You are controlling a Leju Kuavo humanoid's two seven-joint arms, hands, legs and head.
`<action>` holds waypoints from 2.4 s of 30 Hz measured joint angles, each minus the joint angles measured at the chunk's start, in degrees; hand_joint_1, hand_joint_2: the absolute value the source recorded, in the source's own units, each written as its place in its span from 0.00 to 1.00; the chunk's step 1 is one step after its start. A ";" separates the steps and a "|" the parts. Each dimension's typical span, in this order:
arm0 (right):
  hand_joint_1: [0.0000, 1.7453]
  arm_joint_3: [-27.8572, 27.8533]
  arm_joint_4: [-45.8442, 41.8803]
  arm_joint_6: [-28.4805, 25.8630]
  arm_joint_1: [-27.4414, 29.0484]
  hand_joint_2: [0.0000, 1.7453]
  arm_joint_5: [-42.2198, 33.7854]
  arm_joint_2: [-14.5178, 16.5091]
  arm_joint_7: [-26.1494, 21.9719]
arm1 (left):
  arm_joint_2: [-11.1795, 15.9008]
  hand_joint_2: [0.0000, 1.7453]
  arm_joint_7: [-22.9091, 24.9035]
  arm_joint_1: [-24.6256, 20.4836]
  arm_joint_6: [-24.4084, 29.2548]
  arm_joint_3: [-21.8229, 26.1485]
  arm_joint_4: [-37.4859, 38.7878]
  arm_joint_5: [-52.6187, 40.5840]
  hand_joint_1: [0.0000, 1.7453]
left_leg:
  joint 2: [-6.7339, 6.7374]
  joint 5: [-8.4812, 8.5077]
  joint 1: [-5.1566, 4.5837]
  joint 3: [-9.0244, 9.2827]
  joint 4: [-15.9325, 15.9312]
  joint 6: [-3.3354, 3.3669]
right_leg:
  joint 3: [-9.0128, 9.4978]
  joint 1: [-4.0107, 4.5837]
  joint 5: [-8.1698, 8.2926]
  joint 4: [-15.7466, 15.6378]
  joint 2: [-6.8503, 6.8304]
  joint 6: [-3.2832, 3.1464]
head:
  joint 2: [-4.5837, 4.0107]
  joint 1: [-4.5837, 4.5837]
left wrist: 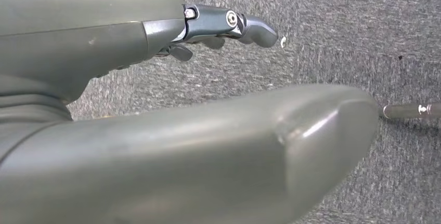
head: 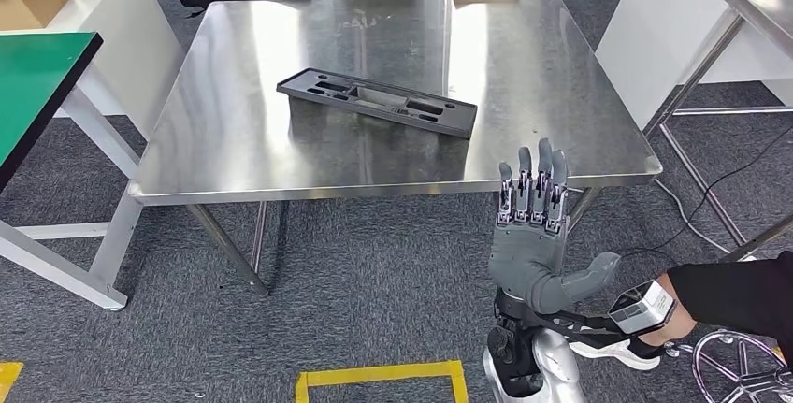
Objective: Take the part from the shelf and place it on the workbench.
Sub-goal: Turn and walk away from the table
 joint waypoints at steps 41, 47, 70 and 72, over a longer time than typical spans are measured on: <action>0.00 -21.16 75.84 -31.28 -7.89 0.00 33.86 -6.45 21.20 | -0.50 0.00 -4.03 0.59 -0.31 3.46 0.03 -0.53 0.00 | 0.38 7.27 -0.12 -8.43 -0.44 -0.44 | 5.01 -0.53 -6.44 5.16 0.07 1.90 | 0.01 0.23; 0.00 -21.08 84.09 -31.91 -7.54 0.00 37.72 -4.95 28.13 | 0.24 0.00 -4.45 -0.05 -1.21 5.44 -0.03 0.69 0.00 | 0.49 6.35 0.30 -10.77 2.02 -2.42 | 6.97 -0.68 -7.01 -1.05 0.06 -1.25 | 0.01 -0.02; 0.00 -12.61 89.16 -22.87 -9.20 0.00 48.53 -4.90 37.51 | -1.21 0.00 -5.76 0.01 -4.32 14.52 -0.02 9.14 0.00 | 0.46 7.37 0.30 -8.17 -1.32 -0.44 | 1.32 -0.77 -7.37 12.85 -0.03 1.89 | 0.00 0.48; 0.00 -12.29 89.15 -22.87 -9.59 0.00 48.55 -4.93 37.50 | -1.29 0.00 -5.74 0.00 -4.33 14.85 -0.03 9.12 0.00 | 0.47 8.67 0.18 -9.90 -0.58 -1.26 | 8.10 -0.69 -8.25 3.57 0.11 1.66 | 0.00 0.37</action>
